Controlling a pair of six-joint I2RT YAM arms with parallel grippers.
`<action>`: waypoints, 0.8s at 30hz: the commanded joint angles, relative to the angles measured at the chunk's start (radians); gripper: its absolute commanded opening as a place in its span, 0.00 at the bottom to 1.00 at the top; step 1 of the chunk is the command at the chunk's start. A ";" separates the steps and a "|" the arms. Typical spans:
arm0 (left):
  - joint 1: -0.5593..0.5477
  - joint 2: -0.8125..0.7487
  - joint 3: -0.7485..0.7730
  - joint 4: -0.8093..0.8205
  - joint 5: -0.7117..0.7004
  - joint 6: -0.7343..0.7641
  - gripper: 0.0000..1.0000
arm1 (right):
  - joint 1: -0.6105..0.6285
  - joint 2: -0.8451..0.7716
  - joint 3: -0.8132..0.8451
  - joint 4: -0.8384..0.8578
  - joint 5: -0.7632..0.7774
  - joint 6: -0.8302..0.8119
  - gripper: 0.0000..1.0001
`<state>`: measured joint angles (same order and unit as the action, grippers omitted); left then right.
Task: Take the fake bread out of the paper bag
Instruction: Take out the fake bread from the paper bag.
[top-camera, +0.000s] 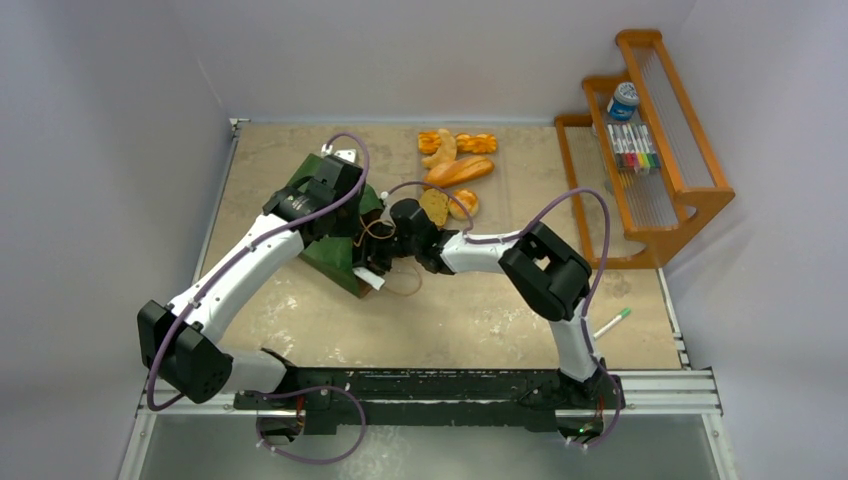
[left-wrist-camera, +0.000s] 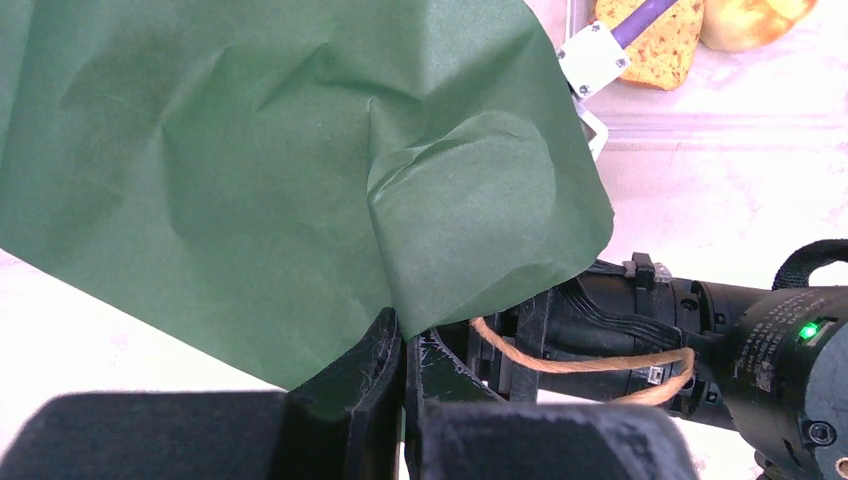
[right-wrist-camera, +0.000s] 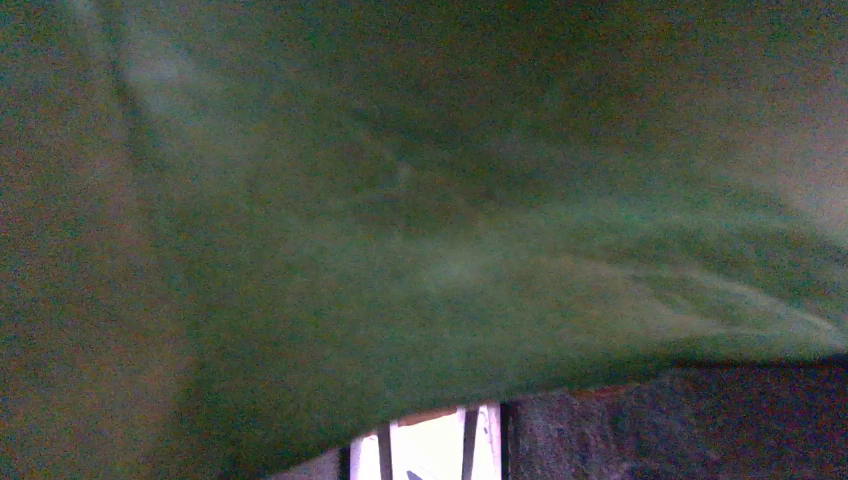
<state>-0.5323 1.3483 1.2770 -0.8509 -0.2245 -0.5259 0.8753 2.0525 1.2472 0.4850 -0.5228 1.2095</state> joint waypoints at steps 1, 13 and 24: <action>-0.018 -0.010 0.026 0.049 0.074 0.001 0.00 | 0.002 0.000 0.065 0.080 -0.026 0.018 0.37; -0.018 0.004 0.055 0.060 -0.013 -0.006 0.00 | -0.003 -0.049 -0.024 0.133 -0.064 0.048 0.00; -0.018 0.040 0.125 -0.002 -0.260 -0.045 0.00 | -0.019 -0.208 -0.221 0.135 -0.019 -0.013 0.00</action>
<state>-0.5468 1.3781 1.3300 -0.8558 -0.3622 -0.5419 0.8639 1.9518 1.0718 0.5671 -0.5583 1.2324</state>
